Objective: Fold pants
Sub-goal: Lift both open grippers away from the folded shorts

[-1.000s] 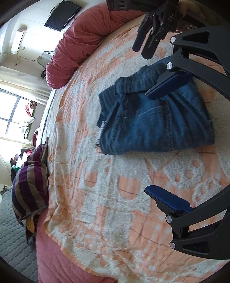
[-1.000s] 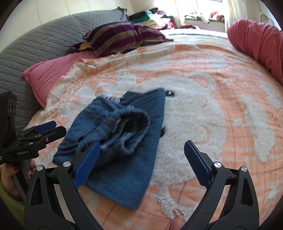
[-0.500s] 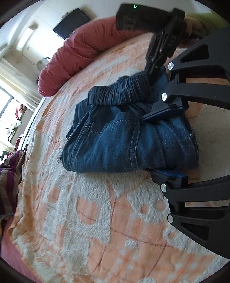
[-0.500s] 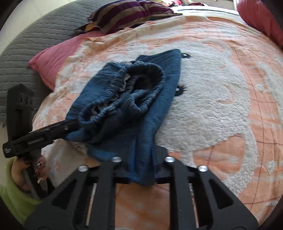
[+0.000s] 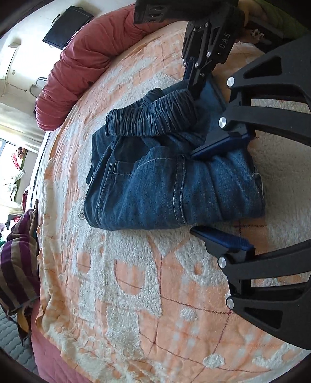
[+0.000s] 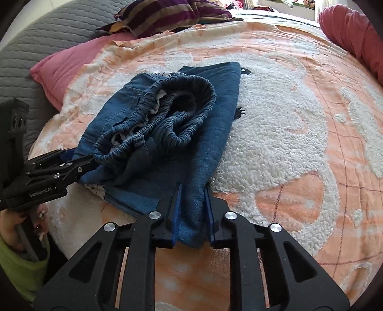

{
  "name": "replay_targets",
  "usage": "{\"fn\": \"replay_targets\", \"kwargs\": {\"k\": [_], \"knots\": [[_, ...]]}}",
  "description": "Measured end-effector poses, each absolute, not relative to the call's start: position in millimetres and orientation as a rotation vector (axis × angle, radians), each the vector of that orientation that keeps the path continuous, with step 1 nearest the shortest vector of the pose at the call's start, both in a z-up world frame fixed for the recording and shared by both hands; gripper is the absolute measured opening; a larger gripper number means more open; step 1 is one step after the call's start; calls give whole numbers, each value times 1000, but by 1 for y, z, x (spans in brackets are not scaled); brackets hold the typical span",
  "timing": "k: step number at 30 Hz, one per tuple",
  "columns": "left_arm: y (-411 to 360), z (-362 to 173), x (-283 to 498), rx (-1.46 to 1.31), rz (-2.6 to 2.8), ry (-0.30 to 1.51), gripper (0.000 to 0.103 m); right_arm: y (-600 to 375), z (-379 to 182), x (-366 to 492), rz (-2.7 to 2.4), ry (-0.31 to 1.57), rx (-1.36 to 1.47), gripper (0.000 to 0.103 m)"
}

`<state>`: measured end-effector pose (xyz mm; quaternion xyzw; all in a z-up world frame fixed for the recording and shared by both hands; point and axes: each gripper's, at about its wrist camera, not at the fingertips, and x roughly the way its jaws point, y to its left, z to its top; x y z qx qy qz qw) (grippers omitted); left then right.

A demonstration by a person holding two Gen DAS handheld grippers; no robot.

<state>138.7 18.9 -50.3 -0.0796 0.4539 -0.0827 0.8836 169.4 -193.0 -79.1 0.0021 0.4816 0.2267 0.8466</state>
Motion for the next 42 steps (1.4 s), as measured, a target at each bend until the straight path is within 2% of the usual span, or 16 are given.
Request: {"fn": "replay_targets", "kwargs": {"k": [3, 5, 11, 13, 14, 17, 20, 29, 42], "knots": [[18, -44, 136, -145, -151, 927, 72, -194, -75, 165, 457, 993, -11, 23], [20, -41, 133, -144, -140, 916, 74, -196, -72, 162, 428, 972, -28, 37], [25, -31, 119, -150, -124, 893, 79, -205, -68, 153, 388, 946, -26, 56], [26, -26, 111, -151, -118, 882, 84, -207, -63, 148, 387, 925, -14, 62], [26, -23, 108, -152, -114, 875, 91, -208, -58, 145, 380, 908, -9, 66], [27, -13, 93, -160, -118, 843, 92, -213, -44, 133, 381, 853, 6, 79], [26, 0, 80, -159, -110, 811, 97, -217, -31, 120, 382, 806, 15, 85], [23, 25, 45, -167, -85, 753, 98, -219, 5, 71, 391, 693, 1, 94], [19, 23, 5, -137, -61, 750, 99, -216, 15, 18, 386, 634, -74, 94]]}}
